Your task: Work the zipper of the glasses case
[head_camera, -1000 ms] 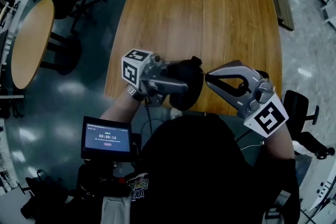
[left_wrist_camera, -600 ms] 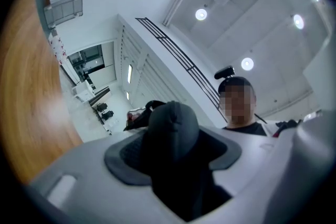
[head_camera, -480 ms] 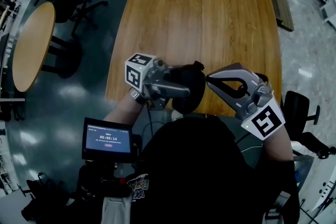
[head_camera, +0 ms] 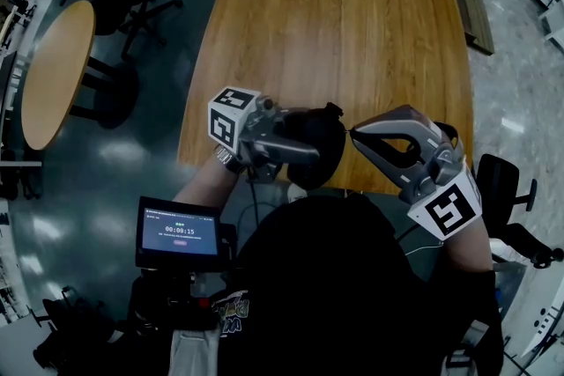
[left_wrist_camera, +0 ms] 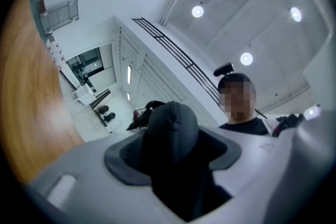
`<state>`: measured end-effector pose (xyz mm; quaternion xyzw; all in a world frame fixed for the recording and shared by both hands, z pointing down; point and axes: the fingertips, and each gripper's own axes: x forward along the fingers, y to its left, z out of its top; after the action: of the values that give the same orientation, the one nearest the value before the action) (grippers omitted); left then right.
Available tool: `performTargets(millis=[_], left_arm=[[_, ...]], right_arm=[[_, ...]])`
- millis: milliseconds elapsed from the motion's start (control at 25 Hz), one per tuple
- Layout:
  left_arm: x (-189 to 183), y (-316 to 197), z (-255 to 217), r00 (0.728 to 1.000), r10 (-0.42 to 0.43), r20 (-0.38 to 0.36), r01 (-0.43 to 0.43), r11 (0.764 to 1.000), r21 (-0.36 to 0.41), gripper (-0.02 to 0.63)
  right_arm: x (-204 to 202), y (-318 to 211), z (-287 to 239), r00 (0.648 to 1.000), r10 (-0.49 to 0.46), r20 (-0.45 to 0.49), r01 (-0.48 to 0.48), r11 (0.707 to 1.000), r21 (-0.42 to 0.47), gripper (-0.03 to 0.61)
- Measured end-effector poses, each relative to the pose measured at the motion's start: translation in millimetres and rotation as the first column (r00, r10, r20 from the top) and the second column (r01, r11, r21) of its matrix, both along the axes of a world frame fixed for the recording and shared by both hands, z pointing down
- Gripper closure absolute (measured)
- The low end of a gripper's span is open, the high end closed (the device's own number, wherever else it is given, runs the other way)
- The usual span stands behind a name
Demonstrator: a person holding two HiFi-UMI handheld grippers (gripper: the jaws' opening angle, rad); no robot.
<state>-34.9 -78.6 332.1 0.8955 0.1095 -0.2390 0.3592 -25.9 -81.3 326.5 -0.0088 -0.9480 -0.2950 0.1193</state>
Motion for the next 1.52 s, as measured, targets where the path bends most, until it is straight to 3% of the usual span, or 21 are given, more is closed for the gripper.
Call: performTargets(millis=[280,400,520,680,880,1040,1240,1400,1520], left_arm=[[3.4,1.5,1.3,0.998,-0.057,-0.014,0.057,0.998,0.007,0.347],[-1.4,-2.7,-2.9,0.99,-0.128,-0.056,0.13,0.991,0.033,0.348],[-6.3,-2.5,-9.0,0.983,-0.138,-0.119,0.14,0.99,0.016,0.347],[-6.6,-1.8,-13.5,0.979,-0.157,-0.129,0.162,0.986,0.029,0.347],[-4.1,2.6,-12.8,0.988,-0.126,-0.09,0.131,0.99,0.054,0.344],[4.2,5.6,-6.4,0.996,-0.085,0.02,0.083,0.994,0.072,0.347],[16.7,15.1,5.9,0.993,-0.056,0.105,0.047,0.995,0.083,0.35],[14.2,13.4,5.7,0.993,-0.108,0.047,0.104,0.992,0.077,0.353],[18.9,17.5,12.4,0.996,-0.077,0.046,0.075,0.997,0.031,0.351]], right_arm=[[-0.1,1.1,2.7,1.0,0.01,-0.017,-0.01,1.0,-0.006,0.575],[-0.5,3.7,0.4,1.0,0.016,-0.022,-0.015,1.0,0.02,0.575],[-1.8,8.1,-3.8,1.0,0.011,-0.019,-0.01,0.998,0.058,0.575],[0.5,11.4,-6.5,0.999,0.034,0.005,-0.035,0.996,0.087,0.577],[6.5,16.5,-8.2,1.0,0.016,0.02,-0.017,0.999,0.03,0.577],[13.4,11.4,-8.3,0.999,-0.01,0.036,0.013,0.996,-0.093,0.575],[7.5,13.0,-2.4,1.0,-0.014,0.015,0.015,0.996,-0.087,0.574],[7.8,15.3,0.9,0.998,-0.015,-0.064,0.017,1.0,0.02,0.575],[9.4,17.8,5.9,0.996,-0.061,-0.069,0.057,0.997,-0.05,0.575]])
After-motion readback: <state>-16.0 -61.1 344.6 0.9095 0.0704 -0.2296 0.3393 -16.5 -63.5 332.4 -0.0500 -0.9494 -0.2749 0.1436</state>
